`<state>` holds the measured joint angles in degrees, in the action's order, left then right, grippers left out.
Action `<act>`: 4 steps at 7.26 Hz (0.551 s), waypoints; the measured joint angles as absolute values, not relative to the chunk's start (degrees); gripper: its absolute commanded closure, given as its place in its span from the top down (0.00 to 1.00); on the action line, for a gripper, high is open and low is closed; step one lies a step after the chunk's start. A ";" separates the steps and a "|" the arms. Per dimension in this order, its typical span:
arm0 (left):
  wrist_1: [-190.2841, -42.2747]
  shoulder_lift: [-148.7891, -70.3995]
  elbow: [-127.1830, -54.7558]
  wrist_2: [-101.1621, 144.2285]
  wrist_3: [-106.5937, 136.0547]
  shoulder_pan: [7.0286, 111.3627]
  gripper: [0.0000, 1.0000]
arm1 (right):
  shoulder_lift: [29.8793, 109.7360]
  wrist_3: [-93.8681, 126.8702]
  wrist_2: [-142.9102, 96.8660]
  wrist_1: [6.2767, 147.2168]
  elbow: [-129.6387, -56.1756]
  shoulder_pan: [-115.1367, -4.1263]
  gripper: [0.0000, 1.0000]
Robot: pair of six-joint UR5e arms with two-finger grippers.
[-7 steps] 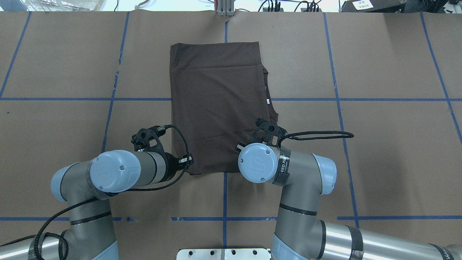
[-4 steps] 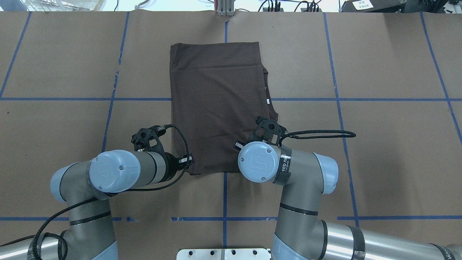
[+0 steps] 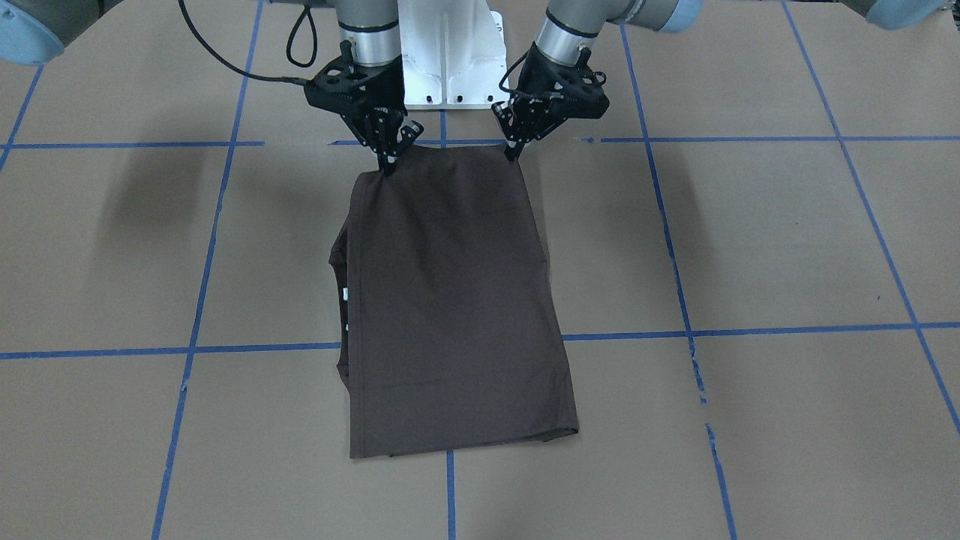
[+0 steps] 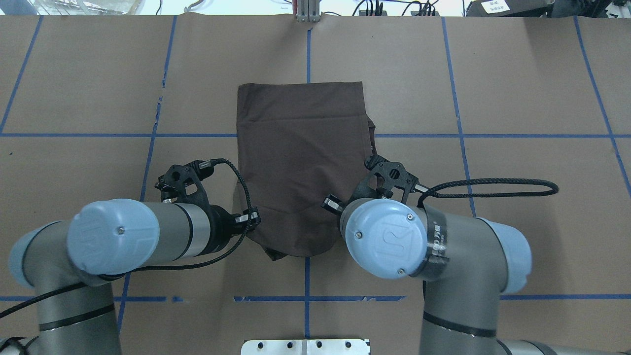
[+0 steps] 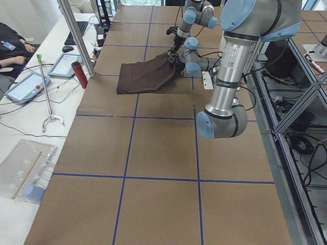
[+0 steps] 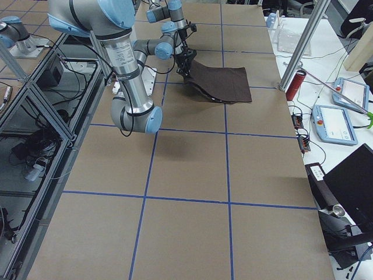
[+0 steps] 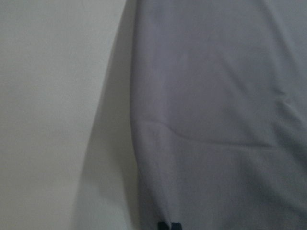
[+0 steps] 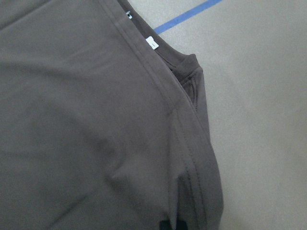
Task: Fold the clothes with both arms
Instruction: 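Lift the near edge with both grippers and fold it toward the far edge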
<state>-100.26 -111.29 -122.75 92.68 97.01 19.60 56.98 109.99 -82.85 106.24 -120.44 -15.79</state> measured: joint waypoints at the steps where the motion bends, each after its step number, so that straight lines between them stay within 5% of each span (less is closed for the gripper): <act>1: -93.15 -111.45 -129.35 93.71 97.26 19.44 0.00 | 56.81 111.85 -82.80 112.15 -126.00 -13.96 0.00; 4: -85.64 -114.36 -132.36 95.60 96.07 19.37 0.00 | 56.48 112.19 -82.78 116.92 -127.95 -13.98 0.00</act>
<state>-85.64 -114.36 -132.36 95.60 96.07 19.37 56.48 112.19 -82.78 116.92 -127.95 -13.98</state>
